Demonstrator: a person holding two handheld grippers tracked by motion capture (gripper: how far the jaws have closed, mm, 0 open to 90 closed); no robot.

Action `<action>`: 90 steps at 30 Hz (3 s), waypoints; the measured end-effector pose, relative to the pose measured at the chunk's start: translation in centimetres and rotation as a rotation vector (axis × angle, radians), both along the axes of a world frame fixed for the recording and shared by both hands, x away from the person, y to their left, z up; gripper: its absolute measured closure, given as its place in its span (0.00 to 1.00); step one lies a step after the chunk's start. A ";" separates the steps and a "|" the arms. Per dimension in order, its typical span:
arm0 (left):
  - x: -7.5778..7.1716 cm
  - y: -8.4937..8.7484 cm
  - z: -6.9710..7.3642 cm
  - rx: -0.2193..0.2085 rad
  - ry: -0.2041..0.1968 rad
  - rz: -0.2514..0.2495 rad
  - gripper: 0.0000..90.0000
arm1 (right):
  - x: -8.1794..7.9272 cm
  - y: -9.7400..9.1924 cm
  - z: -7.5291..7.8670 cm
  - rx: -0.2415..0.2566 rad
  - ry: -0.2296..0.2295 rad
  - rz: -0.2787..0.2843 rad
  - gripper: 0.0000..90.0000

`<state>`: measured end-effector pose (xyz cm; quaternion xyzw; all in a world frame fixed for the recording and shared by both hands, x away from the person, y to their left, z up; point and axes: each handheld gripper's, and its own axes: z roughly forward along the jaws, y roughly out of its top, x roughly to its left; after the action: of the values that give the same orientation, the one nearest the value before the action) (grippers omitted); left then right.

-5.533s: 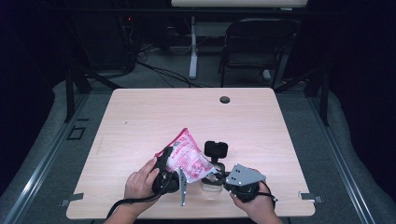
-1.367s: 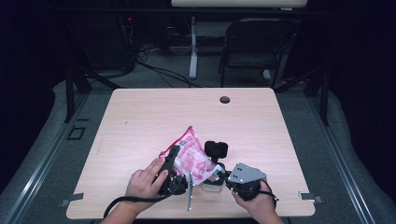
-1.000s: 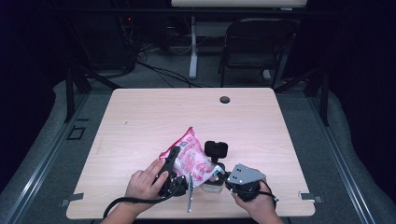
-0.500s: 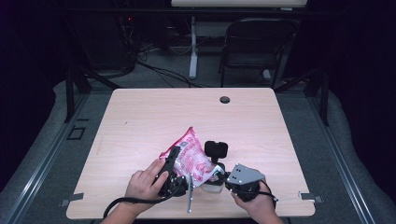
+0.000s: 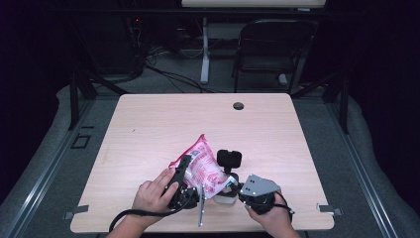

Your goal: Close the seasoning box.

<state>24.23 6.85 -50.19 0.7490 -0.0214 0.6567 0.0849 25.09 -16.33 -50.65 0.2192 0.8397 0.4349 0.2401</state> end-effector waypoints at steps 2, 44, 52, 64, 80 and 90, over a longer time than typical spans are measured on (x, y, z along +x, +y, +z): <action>0.0 0.0 0.0 -0.001 0.000 -0.001 0.76 | 0.0 0.0 0.0 -0.006 -0.002 -0.001 1.00; -0.1 -0.1 0.6 -0.008 0.007 -0.019 0.78 | 0.0 0.0 -0.2 -0.016 -0.007 0.002 1.00; -0.2 -0.1 0.8 -0.006 -0.003 -0.020 0.78 | -0.1 0.0 -0.1 -0.010 -0.011 0.000 1.00; -0.3 -0.2 0.9 -0.016 -0.009 -0.027 0.78 | 0.0 -0.3 0.1 -0.006 -0.023 -0.018 1.00; -0.4 -0.3 0.7 -0.008 -0.006 -0.028 0.79 | 0.0 -0.2 -0.1 -0.021 -0.016 -0.019 1.00; -0.4 -0.3 0.9 -0.011 -0.003 -0.027 0.79 | 0.0 -0.3 0.0 -0.017 -0.018 -0.020 1.00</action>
<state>23.80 6.51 -49.27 0.7471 -0.0278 0.6569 0.0978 25.12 -16.61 -50.68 0.2219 0.8389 0.4273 0.2538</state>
